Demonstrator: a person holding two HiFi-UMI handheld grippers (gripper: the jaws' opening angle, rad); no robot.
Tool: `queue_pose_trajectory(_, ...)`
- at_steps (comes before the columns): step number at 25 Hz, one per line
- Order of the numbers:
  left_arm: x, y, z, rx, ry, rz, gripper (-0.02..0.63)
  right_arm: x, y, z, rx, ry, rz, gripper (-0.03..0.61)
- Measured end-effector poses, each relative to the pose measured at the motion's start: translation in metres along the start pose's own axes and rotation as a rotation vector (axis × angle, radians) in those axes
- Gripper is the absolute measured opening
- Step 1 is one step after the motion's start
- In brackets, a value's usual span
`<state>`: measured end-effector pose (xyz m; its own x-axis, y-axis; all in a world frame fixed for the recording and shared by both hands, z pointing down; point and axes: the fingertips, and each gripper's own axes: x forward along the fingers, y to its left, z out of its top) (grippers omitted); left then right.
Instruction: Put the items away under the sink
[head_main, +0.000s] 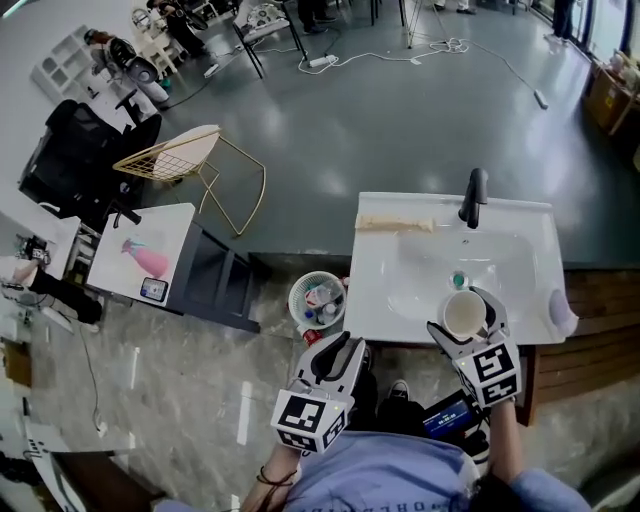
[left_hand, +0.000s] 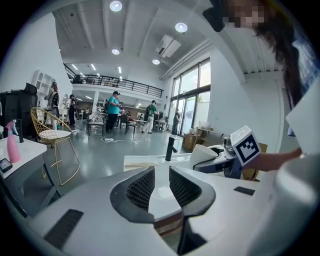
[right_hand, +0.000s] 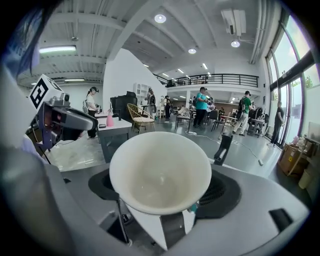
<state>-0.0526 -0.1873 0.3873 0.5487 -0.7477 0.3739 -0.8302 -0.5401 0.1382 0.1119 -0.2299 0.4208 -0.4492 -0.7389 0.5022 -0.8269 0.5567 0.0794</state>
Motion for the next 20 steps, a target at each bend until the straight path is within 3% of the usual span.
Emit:
queue_pose_trajectory(13, -0.002, -0.053, 0.0, 0.082, 0.008, -0.148, 0.098, -0.071, -0.016, -0.031, 0.083, -0.004, -0.183, 0.407)
queue_pose_trajectory(20, -0.022, -0.076, -0.008, 0.124, 0.007, -0.272, 0.098, -0.11, 0.006, -0.059, 0.177, -0.013, -0.299, 0.407)
